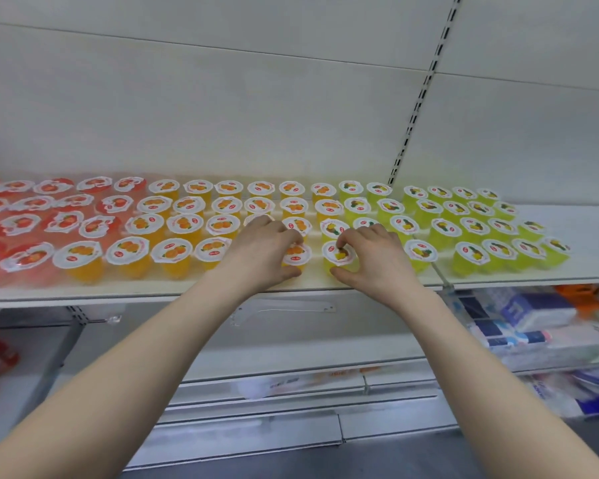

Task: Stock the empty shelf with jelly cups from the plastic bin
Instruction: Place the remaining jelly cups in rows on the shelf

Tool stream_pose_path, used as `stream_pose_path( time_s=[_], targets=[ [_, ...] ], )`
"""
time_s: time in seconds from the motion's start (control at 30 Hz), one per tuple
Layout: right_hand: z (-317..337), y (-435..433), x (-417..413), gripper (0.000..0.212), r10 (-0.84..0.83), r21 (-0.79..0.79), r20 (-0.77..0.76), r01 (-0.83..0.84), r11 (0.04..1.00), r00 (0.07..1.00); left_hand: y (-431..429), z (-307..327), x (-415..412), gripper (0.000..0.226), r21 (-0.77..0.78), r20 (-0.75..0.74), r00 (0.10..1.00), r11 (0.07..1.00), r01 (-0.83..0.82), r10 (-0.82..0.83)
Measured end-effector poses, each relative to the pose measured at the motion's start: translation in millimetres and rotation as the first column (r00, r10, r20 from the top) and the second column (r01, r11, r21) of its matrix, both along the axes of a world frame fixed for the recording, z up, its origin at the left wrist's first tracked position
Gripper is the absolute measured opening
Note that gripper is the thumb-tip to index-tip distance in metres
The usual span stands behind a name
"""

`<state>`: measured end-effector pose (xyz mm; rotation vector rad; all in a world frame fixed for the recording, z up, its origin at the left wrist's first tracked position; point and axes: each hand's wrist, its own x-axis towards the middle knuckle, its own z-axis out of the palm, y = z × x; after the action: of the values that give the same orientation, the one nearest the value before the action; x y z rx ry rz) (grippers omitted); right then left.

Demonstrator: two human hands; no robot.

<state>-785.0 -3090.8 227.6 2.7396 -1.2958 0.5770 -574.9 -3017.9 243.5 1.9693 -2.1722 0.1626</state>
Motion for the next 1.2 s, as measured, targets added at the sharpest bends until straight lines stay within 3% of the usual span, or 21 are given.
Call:
stream_pose_path(
  time_s=[0.27,0.4,0.57,0.83,1.03,1.2],
  targets=[
    [2.8,-1.7,-7.1,0.045,0.043,0.038,-0.033,-0.042,0.998,0.999,3.1,-11.4,-11.8,0.053,-0.045,-0.106,0.991,0.995,-0.091,0.086],
    [6.4,-6.2,-5.3,0.059,0.073,0.037,0.07,-0.076,0.996,0.995,10.5,-12.2,-12.2,0.057,-0.086,-0.068,0.994,0.992,-0.096,0.091],
    [15.8,-18.5,7.2,0.053,0.102,-0.001,0.198,-0.103,0.995,0.975,28.1,-9.6,-2.9,0.072,-0.148,-0.05,0.988,0.977,-0.153,0.147],
    [17.4,4.5,77.2,0.043,0.277,-0.012,0.083,-0.277,0.961,0.957,74.1,-6.5,62.1,0.07,-0.143,-0.06,0.933,0.922,-0.36,0.355],
    [12.7,20.8,114.5,0.046,0.251,-0.028,-0.121,-0.256,0.966,0.96,71.7,-13.8,81.1,0.051,-0.113,-0.054,0.944,0.937,-0.33,0.326],
    [13.5,24.9,118.5,0.036,0.21,0.029,-0.111,-0.208,0.978,0.971,69.6,-17.5,88.9,0.044,-0.123,-0.107,0.955,0.949,-0.29,0.278]
  ],
)
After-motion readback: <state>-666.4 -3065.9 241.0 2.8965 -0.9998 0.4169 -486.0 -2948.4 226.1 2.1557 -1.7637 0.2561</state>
